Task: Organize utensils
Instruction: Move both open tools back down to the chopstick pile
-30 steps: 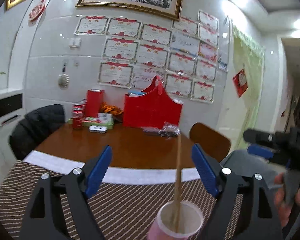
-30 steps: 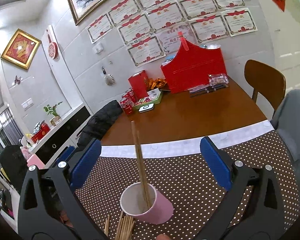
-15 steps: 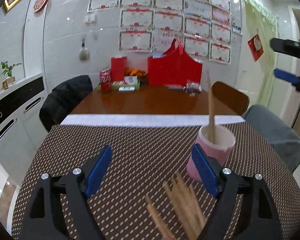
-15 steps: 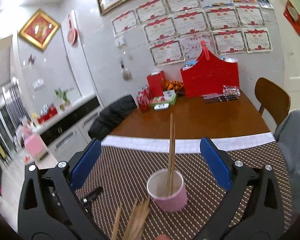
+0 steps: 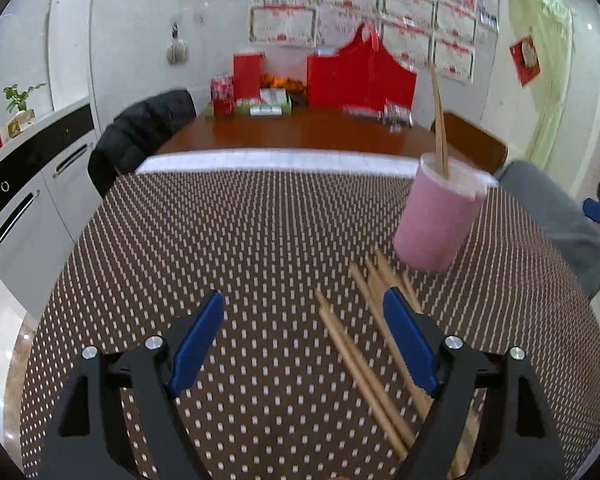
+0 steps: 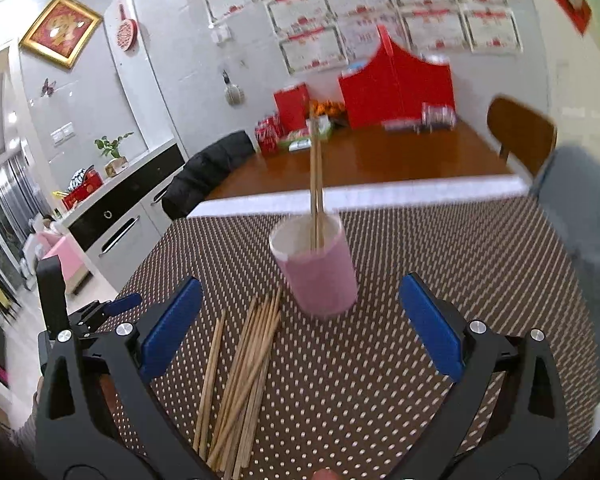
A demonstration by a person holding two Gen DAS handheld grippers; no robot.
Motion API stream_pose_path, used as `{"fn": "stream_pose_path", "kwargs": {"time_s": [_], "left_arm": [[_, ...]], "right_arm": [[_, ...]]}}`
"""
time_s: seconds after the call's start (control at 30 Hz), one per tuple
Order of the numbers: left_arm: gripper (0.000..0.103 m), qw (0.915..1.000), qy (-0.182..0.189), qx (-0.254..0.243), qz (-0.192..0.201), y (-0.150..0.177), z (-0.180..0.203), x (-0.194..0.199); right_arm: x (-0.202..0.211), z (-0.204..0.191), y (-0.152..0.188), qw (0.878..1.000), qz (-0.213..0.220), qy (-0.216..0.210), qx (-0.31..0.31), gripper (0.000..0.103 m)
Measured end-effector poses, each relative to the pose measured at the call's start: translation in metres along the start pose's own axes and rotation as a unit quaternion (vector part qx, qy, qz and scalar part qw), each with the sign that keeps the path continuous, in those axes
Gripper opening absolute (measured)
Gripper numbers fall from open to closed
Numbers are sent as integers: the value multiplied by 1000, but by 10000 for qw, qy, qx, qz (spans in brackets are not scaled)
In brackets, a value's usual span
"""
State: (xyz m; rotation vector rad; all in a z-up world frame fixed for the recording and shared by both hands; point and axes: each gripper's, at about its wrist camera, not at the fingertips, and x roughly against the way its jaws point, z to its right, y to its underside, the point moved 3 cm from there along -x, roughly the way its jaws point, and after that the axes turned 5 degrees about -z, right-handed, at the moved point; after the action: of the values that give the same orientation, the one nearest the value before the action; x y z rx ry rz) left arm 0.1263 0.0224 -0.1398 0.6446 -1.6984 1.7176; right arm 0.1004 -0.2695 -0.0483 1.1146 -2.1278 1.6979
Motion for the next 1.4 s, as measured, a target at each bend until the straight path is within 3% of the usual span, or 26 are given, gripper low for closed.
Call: {"fn": "stream_pose_path", "kwargs": {"time_s": [0.1, 0.2, 0.3, 0.37, 0.6, 0.83, 1.07, 1.23, 1.4], "left_arm": [[81, 9994, -23, -30, -333, 17, 4, -9], [81, 9977, 13, -163, -654, 39, 12, -15], [81, 9954, -47, -295, -905, 59, 22, -22], [81, 9939, -101, -387, -1028, 68, 28, -26], [81, 9945, -231, -327, -969, 77, 31, -22], [83, 9958, -323, -228, -822, 83, 28, -15], [83, 9958, -272, -6, -878, 86, 23, -13], [85, 9940, -439, -184, -989, 81, 35, -23], [85, 9942, -362, -111, -1006, 82, 28, -22]], "right_arm": [[-20, 20, 21, 9986, -18, -367, -377, 97], [-43, 30, 36, 9968, -496, -308, -546, 97], [-44, 32, 36, 9974, -529, -123, -475, 97], [-42, 35, 36, 9967, -526, -254, -561, 97], [-42, 31, 43, 9966, -661, -199, -442, 97], [-65, 10, 55, 9933, -1147, 79, 88, 97], [-91, -12, 79, 9800, -1728, 468, 867, 97], [-100, -23, 92, 9704, -1959, 651, 1254, 97], [-108, -34, 101, 9642, -2068, 712, 1499, 97]]}}
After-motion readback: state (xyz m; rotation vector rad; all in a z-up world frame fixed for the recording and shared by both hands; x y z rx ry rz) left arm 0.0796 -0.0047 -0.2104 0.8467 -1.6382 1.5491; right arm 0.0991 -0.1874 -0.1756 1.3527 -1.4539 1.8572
